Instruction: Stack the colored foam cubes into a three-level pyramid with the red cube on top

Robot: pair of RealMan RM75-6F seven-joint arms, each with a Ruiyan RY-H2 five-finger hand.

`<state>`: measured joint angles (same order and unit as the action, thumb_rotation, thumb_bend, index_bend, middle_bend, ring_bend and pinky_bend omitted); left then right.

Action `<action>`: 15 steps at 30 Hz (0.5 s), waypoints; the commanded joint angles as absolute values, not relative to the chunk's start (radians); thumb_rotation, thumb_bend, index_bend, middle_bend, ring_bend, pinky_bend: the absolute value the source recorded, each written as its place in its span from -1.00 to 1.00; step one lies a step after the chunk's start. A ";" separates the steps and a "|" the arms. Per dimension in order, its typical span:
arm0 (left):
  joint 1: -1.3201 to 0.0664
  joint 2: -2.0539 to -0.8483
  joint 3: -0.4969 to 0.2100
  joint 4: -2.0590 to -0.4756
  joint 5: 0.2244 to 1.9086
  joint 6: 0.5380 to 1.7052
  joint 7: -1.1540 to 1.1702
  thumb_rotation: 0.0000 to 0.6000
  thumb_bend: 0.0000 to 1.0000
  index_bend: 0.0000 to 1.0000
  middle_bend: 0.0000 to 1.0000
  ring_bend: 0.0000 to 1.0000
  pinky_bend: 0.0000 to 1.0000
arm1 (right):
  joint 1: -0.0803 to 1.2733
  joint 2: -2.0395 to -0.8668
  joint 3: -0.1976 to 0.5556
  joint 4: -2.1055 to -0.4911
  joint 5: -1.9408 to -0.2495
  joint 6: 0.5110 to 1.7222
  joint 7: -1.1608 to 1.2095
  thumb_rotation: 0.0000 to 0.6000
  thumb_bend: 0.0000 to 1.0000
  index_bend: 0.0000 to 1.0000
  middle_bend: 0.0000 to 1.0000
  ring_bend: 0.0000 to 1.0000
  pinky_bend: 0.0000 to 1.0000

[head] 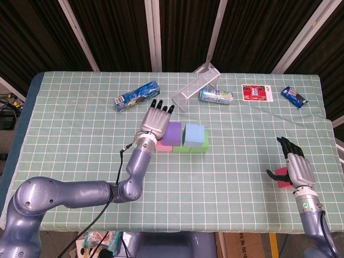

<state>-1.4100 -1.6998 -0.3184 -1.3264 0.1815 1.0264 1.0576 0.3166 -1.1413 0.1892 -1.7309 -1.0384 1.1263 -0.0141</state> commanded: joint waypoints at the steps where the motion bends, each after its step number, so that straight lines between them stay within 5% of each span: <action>1: -1.410 -1.702 -0.319 -1.325 0.183 1.026 1.058 1.00 -0.51 -1.00 -0.68 -0.95 -0.95 | 0.317 -1.141 0.189 -1.731 -1.037 1.126 -0.014 1.00 -0.48 -1.00 -1.00 -1.00 -1.00; 15: -1.412 -1.708 -0.324 -1.323 0.190 1.026 1.057 1.00 -0.51 -1.00 -0.68 -0.95 -0.95 | 0.318 -1.140 0.189 -1.733 -1.036 1.123 -0.014 1.00 -0.48 -1.00 -1.00 -1.00 -1.00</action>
<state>-1.4117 -1.7080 -0.3245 -1.3233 0.1899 1.0261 1.0569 0.3175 -1.1401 0.1892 -1.7330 -1.0359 1.1234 -0.0143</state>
